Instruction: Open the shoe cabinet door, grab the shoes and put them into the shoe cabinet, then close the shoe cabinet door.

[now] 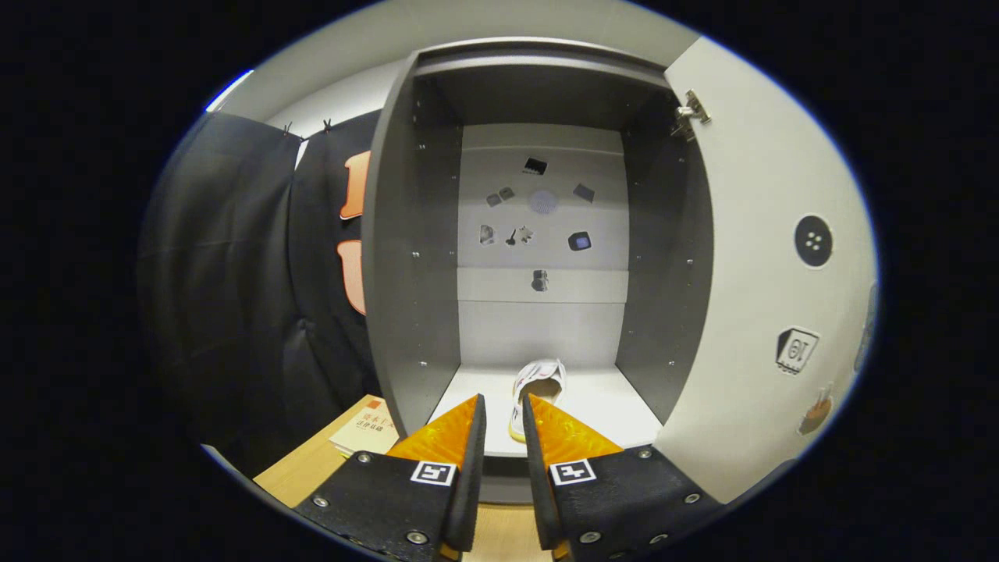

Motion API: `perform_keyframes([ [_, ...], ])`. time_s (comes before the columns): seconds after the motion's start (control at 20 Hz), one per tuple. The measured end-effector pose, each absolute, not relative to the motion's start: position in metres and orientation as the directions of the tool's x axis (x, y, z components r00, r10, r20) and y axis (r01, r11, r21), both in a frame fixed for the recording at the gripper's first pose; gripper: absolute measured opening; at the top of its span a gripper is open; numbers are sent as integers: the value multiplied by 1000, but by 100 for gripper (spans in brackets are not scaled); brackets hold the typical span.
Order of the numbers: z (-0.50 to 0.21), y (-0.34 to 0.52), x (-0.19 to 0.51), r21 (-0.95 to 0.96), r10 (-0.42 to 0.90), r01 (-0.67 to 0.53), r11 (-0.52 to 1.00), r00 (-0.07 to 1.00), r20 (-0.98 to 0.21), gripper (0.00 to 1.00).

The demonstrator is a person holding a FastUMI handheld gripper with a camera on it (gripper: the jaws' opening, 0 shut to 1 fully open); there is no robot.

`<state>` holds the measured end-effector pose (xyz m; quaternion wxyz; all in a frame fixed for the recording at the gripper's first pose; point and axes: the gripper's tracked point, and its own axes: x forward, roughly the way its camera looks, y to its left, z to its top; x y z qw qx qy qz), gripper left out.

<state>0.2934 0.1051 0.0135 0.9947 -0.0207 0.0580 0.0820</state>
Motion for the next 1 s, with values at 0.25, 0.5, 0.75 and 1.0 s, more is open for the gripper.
perform_keyframes([
  [0.25, 29, 84, 222, -30, 144, -147, 989, 985, -97, 30],
  [0.5, 42, 49, 152, -34, 98, -101, 994, 992, -78, 30],
  [0.75, 47, -2, 92, -2, 18, -19, 1000, 997, -68, 30],
  [1.0, 42, -62, 43, 8, -86, 87, 996, 993, -84, 35],
])
